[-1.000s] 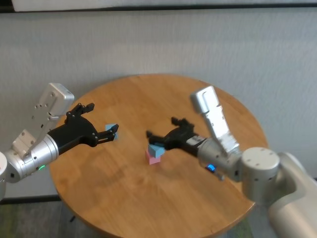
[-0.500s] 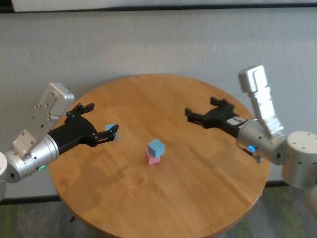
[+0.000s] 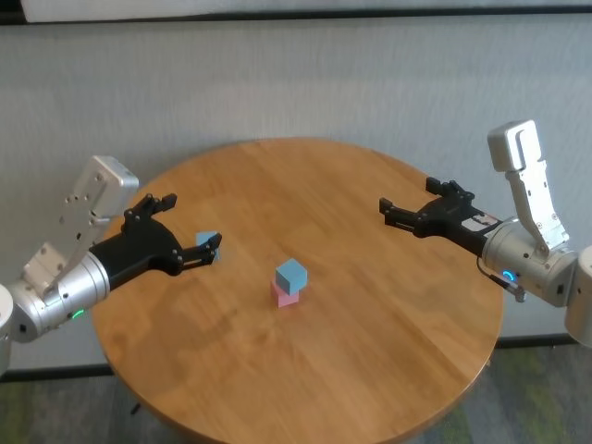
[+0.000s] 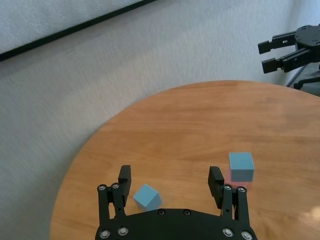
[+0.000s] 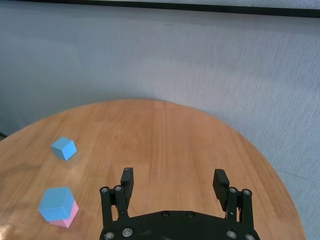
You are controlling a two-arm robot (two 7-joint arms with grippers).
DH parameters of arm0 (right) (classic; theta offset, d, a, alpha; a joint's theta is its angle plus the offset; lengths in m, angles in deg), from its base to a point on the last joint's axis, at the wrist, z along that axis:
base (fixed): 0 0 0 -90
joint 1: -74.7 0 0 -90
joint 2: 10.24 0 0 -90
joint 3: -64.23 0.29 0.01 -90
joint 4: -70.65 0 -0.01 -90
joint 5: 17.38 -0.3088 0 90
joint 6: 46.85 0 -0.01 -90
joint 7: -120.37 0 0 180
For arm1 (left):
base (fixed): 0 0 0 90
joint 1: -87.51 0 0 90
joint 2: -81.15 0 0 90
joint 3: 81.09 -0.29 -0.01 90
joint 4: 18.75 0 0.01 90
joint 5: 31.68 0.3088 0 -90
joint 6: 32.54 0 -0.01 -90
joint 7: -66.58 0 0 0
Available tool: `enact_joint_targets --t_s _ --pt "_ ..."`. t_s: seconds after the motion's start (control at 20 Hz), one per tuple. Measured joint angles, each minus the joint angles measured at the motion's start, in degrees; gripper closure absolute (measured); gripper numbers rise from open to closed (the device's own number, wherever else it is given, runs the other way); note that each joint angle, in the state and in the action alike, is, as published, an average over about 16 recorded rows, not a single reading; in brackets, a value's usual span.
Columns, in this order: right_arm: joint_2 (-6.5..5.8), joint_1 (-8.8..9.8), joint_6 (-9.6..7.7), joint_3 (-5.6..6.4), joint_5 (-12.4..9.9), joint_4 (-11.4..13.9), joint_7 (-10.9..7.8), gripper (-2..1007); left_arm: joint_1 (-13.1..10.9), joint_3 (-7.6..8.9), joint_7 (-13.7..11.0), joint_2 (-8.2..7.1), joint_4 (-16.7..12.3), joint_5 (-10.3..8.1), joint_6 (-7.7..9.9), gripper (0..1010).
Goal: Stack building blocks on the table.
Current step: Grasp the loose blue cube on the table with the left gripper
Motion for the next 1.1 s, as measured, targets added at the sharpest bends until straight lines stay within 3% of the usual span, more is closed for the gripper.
enact_joint_targets --t_s 0.45,1.1 --pt "-0.09 0.08 0.11 -0.09 0.1 -0.1 -0.04 0 1.9 -0.06 -1.0 2.03 6.0 -0.52 -0.57 9" --pt "0.26 0.04 -0.04 -0.31 0.4 0.0 0.21 0 9.0 -0.83 -2.1 7.88 21.3 -1.53 -2.26 9"
